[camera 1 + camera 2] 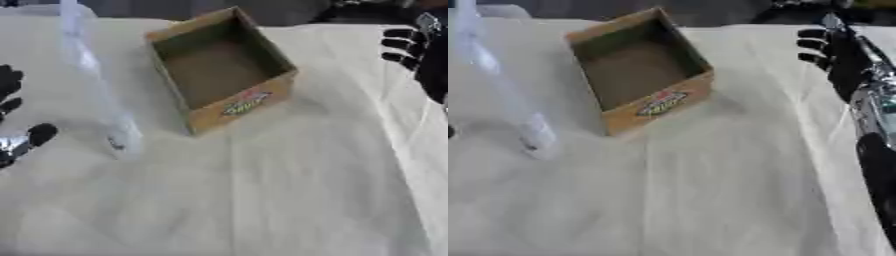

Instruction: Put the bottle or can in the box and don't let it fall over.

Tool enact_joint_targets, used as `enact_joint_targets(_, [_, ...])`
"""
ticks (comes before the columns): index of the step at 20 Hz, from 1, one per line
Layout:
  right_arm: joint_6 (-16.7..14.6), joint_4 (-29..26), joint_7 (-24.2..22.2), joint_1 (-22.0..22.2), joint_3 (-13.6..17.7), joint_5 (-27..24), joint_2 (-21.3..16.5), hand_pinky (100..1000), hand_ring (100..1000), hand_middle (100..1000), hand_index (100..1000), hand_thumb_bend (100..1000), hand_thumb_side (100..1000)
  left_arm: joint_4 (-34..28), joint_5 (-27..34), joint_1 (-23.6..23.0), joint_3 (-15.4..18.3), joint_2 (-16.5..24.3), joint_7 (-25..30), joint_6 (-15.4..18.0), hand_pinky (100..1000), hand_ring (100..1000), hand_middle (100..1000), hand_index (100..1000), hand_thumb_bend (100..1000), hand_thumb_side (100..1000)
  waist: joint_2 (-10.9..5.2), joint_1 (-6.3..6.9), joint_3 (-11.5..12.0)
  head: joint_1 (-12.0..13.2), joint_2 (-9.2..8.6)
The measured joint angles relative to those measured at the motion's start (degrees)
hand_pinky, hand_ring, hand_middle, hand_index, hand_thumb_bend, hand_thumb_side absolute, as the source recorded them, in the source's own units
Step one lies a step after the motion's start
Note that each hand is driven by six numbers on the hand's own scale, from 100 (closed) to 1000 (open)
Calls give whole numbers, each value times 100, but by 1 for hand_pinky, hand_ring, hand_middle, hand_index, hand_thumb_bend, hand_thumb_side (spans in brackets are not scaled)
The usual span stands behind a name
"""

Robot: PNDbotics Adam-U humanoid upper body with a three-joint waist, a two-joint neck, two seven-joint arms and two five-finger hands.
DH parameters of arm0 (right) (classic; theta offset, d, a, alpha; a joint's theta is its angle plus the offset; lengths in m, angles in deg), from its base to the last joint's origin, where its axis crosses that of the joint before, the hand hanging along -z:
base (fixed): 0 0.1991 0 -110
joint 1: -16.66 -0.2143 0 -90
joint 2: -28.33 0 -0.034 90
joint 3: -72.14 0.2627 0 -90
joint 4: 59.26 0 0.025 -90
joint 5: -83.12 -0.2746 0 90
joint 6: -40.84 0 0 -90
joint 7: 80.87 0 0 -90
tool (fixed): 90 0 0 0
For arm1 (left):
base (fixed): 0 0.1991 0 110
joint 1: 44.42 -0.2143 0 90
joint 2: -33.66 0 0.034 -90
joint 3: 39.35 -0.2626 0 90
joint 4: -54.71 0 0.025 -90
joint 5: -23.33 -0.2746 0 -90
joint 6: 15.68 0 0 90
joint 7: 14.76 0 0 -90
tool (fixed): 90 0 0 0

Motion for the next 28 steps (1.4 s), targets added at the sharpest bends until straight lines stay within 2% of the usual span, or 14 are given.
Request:
enact_joint_targets(1, [-71, 0, -12, 0, 2, 15, 0, 903, 915, 805, 992, 530, 1000, 0, 0, -2, 0, 0, 0, -1, 1000, 1000, 901, 961, 755, 236, 0, 0, -2, 0, 0])
enact_joint_targets(3, [-184, 1, -3, 0, 19, 83, 0, 908, 923, 815, 999, 559, 1000, 0, 1, -10, 0, 0, 0, -4, 1000, 1000, 901, 961, 755, 236, 0, 0, -4, 0, 0])
enact_joint_targets(16, [-249, 63, 101, -35, 51, 577, 1, 921, 954, 834, 1000, 550, 1000, 0, 3, -22, -12, 0, 43, -67, 1000, 1000, 902, 962, 751, 235, 0, 14, -16, 27, -1])
enact_joint_targets(28, [-240, 63, -65, -42, 44, 595, 44, 912, 950, 832, 1000, 523, 1000, 291, 94, 408, -379, 5, 372, -285, 1000, 1000, 904, 959, 748, 241, 0, 15, -58, 80, -1])
